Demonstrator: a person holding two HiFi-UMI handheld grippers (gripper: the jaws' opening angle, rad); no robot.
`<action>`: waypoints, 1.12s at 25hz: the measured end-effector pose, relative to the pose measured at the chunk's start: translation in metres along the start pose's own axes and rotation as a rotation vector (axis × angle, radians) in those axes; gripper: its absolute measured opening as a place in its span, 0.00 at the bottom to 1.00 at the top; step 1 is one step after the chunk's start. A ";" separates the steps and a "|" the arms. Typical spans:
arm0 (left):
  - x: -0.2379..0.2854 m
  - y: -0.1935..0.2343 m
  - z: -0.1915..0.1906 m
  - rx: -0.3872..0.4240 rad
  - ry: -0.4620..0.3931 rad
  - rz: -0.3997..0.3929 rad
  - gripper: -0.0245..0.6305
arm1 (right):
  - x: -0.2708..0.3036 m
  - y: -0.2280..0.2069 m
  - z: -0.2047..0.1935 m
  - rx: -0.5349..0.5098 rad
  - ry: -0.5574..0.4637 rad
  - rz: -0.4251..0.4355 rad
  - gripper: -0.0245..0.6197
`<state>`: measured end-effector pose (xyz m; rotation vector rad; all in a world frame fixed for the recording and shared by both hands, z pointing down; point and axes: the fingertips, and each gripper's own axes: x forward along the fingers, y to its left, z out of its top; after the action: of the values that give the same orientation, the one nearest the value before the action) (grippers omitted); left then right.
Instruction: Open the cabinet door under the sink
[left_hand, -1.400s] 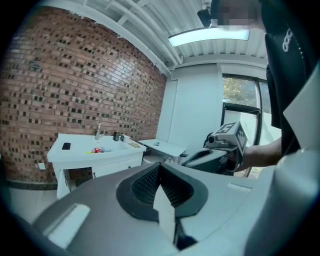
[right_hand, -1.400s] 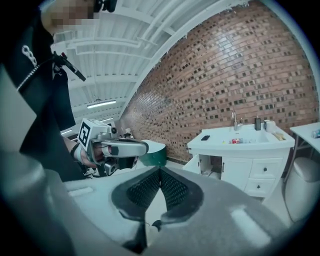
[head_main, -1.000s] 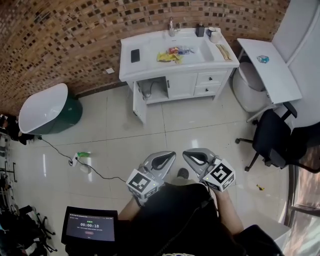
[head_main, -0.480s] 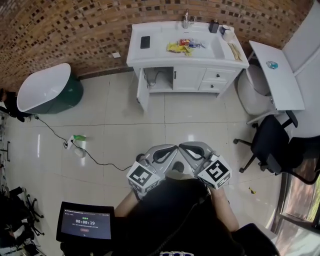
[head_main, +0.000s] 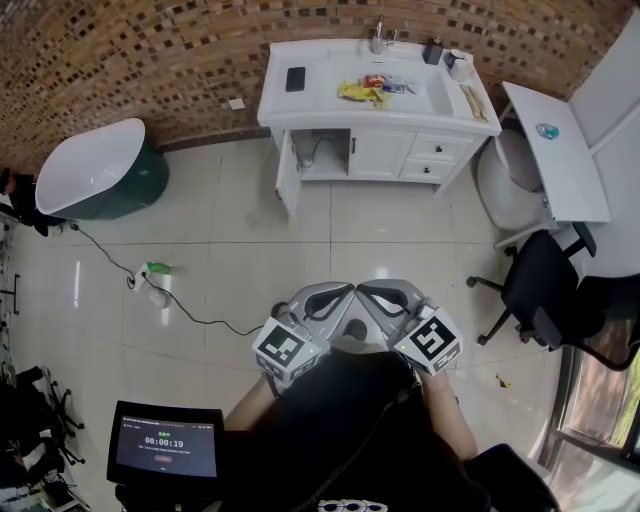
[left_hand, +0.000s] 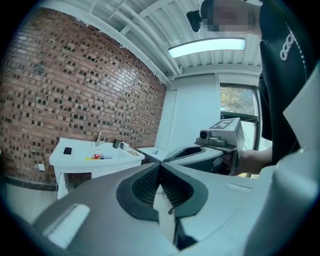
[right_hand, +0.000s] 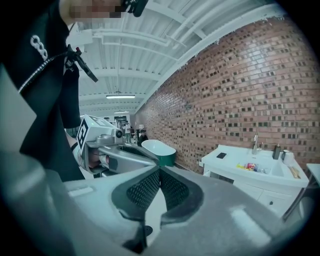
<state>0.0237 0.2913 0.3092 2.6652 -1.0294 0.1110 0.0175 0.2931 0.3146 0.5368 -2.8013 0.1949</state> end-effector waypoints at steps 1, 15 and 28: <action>-0.001 -0.002 -0.001 -0.001 0.001 -0.001 0.06 | -0.001 0.001 0.000 0.001 -0.002 -0.003 0.02; 0.001 -0.018 -0.007 0.008 0.008 -0.020 0.06 | -0.014 0.005 0.002 -0.001 -0.010 0.011 0.02; 0.000 -0.009 -0.007 0.014 0.008 0.003 0.06 | -0.007 0.006 -0.008 0.016 -0.008 0.037 0.02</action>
<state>0.0296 0.2999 0.3135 2.6733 -1.0338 0.1304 0.0234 0.3023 0.3201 0.4908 -2.8212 0.2239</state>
